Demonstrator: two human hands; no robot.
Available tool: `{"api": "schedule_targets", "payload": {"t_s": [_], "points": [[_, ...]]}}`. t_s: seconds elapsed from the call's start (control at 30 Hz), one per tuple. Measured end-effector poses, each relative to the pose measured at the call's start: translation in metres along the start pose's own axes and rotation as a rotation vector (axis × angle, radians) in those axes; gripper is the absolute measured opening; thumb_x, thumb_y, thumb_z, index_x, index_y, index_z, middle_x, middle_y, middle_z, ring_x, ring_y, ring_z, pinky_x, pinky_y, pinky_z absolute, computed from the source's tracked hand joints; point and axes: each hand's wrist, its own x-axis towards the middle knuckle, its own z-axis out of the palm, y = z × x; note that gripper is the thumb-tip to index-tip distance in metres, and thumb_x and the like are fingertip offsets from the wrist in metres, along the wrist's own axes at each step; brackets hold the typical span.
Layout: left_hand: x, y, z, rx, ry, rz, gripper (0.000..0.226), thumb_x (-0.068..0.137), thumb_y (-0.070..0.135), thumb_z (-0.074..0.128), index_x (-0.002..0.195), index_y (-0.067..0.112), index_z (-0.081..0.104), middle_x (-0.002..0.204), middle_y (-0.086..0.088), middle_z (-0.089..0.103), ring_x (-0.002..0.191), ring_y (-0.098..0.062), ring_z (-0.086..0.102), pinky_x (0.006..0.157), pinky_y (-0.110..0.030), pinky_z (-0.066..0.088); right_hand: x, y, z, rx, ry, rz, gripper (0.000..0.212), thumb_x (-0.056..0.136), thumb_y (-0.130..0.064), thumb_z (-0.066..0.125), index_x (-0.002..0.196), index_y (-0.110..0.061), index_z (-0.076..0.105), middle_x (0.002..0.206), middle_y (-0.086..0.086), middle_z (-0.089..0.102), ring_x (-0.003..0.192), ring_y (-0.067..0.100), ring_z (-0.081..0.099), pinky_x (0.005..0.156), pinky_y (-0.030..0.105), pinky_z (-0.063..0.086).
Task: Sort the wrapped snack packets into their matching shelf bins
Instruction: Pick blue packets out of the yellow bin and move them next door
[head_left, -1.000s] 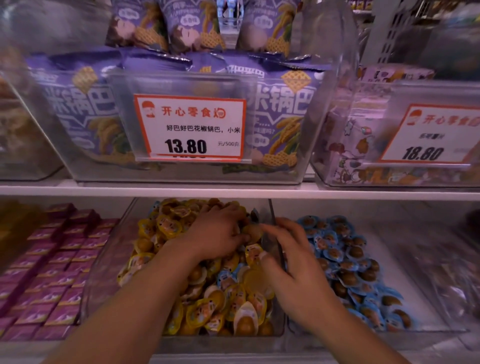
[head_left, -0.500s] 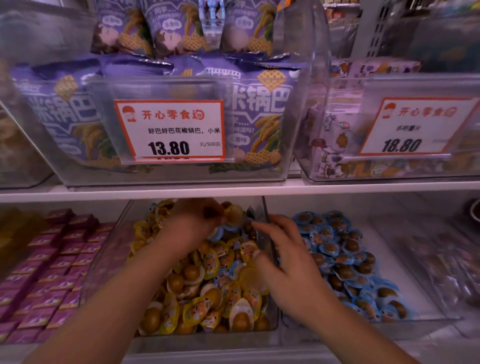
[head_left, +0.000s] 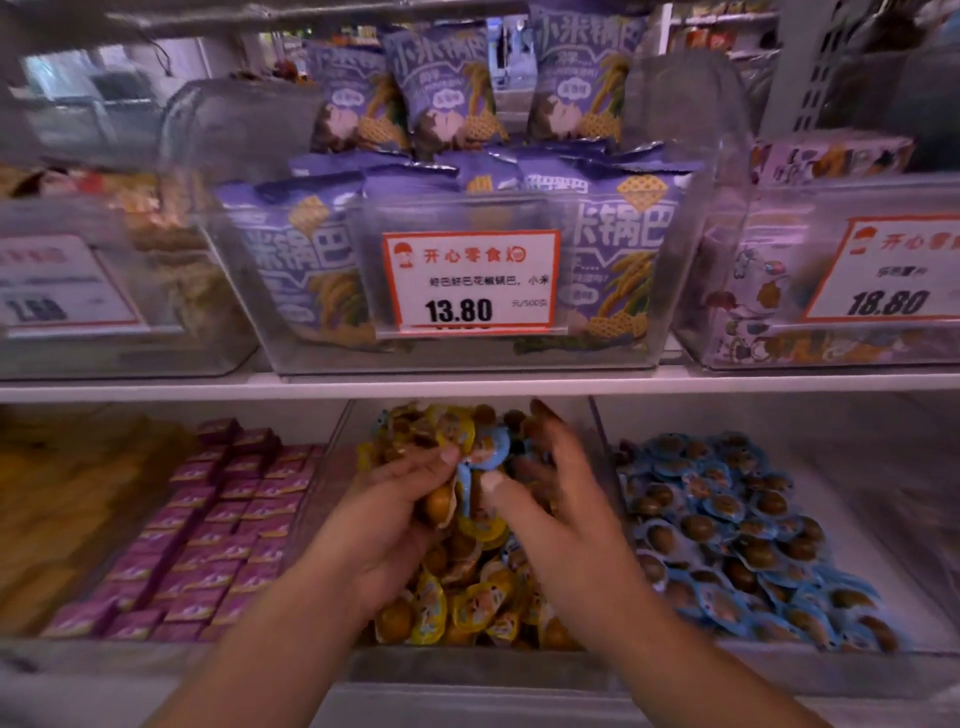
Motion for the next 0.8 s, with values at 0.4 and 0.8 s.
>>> {"api": "schedule_targets", "payload": {"t_s": [0.4,0.8], "points": [[0.002,-0.001,-0.018,0.396,0.113,0.171,0.01,0.087,0.012,0.072,0.079,0.006,0.073,0.071,-0.008,0.069,0.065,-0.016,0.062,0.059,-0.024,0.05,0.019,0.027,0.007,-0.146,-0.072,-0.052,0.029,0.086,-0.012,0.074,0.108,-0.03,0.067,0.101,-0.015,0.072,0.099,0.001,0.066,0.082,0.02,0.054],[0.002,0.01,-0.032,1.23,0.239,0.797,0.013,0.088,0.023,0.066,0.101,0.024,0.071,0.094,0.006,0.068,0.088,-0.012,0.065,0.078,-0.031,0.053,0.004,0.008,-0.01,-0.737,-0.067,-0.372,0.037,0.088,-0.015,0.062,0.12,-0.034,0.062,0.105,-0.012,0.062,0.095,0.006,0.06,0.079,0.023,0.052]]}}
